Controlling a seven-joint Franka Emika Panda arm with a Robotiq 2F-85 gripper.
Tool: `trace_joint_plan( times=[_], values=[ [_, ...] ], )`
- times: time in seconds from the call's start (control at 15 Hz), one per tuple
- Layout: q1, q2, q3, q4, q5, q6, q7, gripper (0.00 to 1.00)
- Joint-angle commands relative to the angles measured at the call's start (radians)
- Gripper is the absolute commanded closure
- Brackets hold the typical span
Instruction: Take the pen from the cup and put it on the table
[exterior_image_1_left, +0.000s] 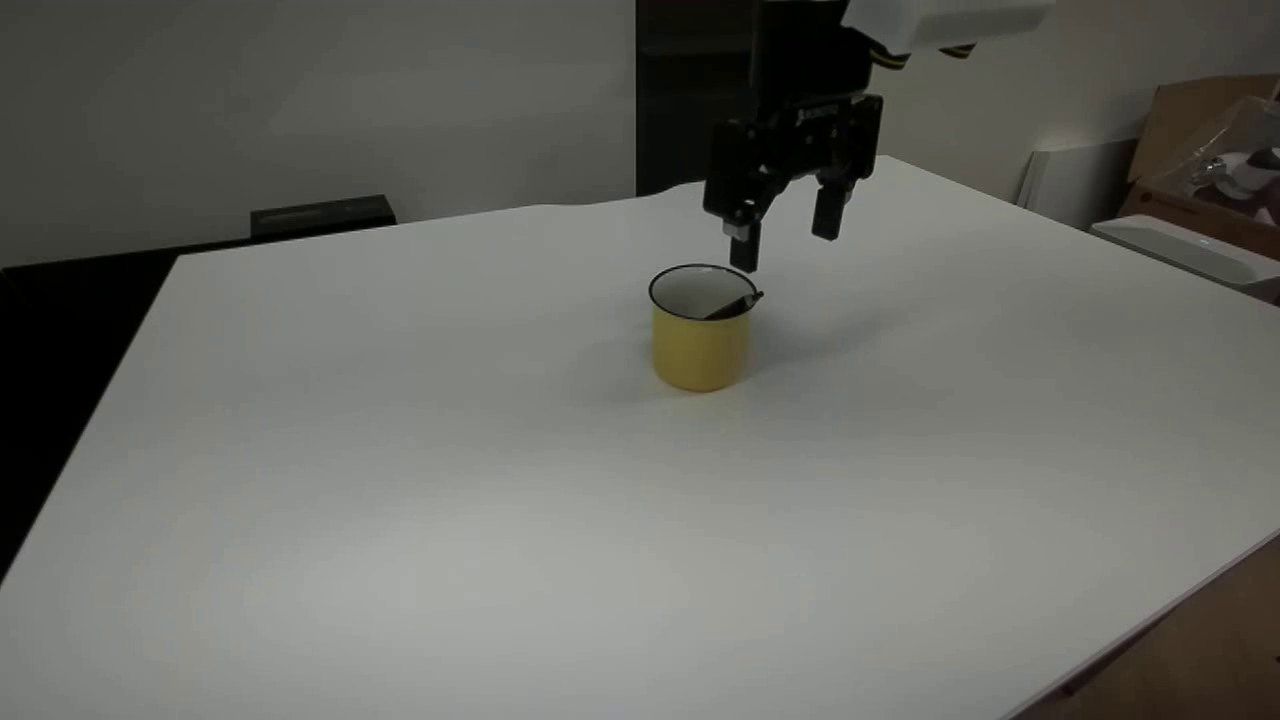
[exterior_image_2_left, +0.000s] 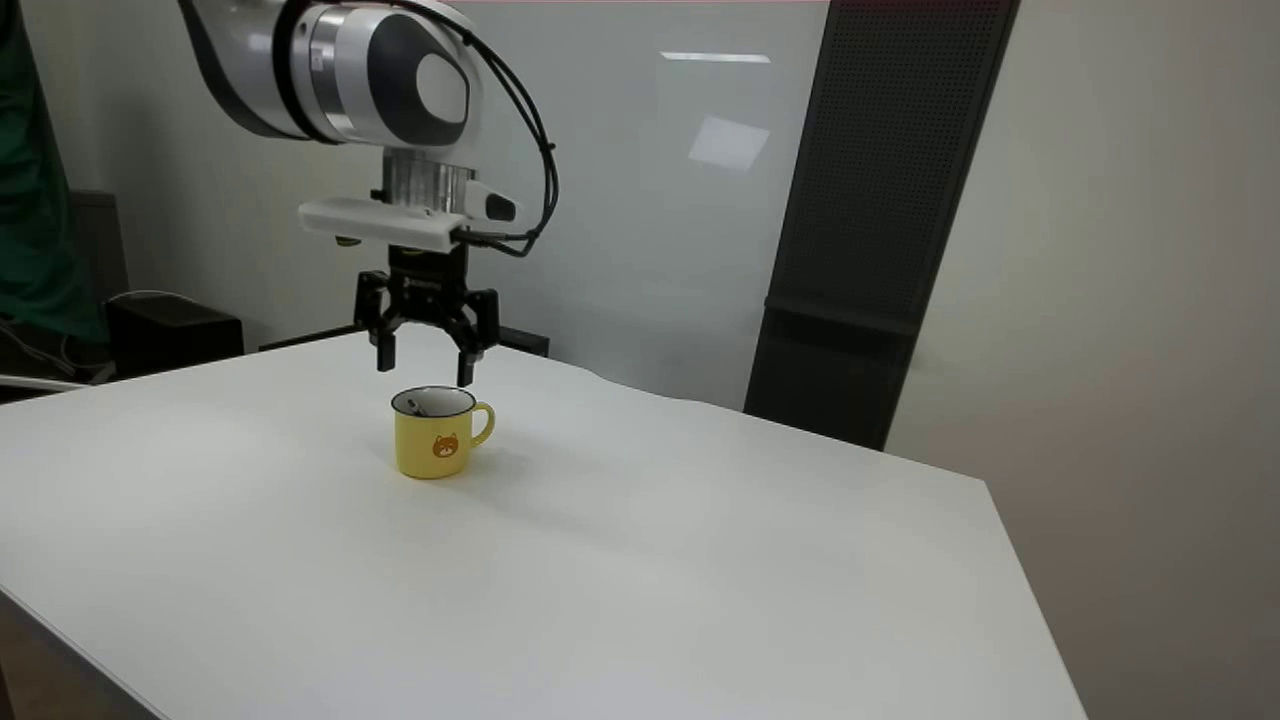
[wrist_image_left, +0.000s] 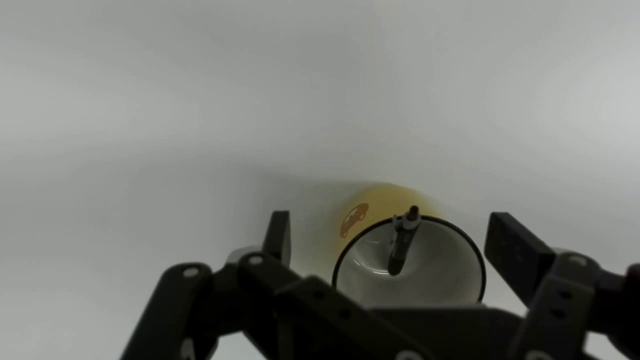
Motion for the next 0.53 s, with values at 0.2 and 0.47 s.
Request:
trace_joint_plan(
  times=[0.2, 0.47],
  values=[
    [0.026, 0.057, -0.002, 0.022, -0.019, 0.016, 0.014, 0.0],
    [0.036, 0.086, -0.011, 0.036, -0.031, 0.042, 0.019, 0.0]
  ],
)
